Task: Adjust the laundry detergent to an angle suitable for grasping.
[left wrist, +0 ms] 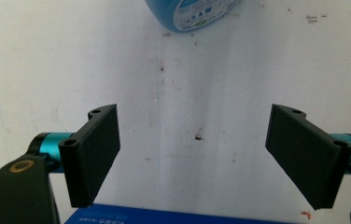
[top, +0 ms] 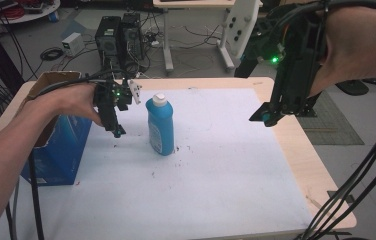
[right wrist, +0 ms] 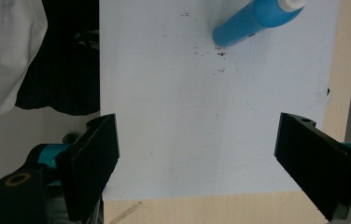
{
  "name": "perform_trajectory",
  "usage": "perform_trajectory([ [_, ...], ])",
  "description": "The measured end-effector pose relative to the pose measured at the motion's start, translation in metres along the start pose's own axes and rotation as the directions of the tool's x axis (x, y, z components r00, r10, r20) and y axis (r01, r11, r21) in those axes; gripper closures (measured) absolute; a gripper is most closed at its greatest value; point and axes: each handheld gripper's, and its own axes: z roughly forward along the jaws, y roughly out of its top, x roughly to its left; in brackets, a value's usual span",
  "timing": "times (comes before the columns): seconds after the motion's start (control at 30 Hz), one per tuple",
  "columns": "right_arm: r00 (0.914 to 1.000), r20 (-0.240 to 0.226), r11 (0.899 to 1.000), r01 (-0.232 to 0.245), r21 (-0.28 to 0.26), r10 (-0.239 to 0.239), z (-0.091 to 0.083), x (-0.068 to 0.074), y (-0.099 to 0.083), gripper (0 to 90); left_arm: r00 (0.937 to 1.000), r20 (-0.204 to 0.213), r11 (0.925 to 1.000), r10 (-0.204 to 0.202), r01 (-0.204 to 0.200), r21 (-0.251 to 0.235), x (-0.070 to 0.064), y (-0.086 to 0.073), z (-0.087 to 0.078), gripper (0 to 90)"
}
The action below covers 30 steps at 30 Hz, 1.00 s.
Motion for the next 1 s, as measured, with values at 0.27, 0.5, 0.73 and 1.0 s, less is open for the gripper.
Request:
perform_trajectory([
  [0.27, 0.9998, 0.003, 1.000, -0.020, 0.009, 0.020, 0.002, 0.000, -0.002, 13.1, 1.0000, -0.003, 1.0000, 0.004, -0.004, -0.009, -0.001, 0.000, -0.001, 17.9],
  [0.5, 0.9993, 0.008, 0.999, -0.036, 0.007, 0.036, 0.007, 0.001, -0.004, 13.1, 1.0000, 0.000, 1.0000, 0.002, -0.002, -0.001, -0.002, 0.000, -0.001, 17.9],
  [0.73, 0.9980, 0.015, 0.998, -0.061, -0.008, 0.061, 0.012, 0.002, -0.006, 13.0, 1.0000, 0.004, 1.0000, -0.001, 0.001, -0.005, -0.001, 0.000, -0.001, 17.9],
  [1.0, 0.9967, 0.000, 0.996, -0.081, -0.021, 0.081, 0.023, 0.004, -0.005, 13.1, 1.0000, 0.004, 1.0000, 0.003, -0.003, -0.002, -0.002, 0.000, -0.001, 17.9],
])
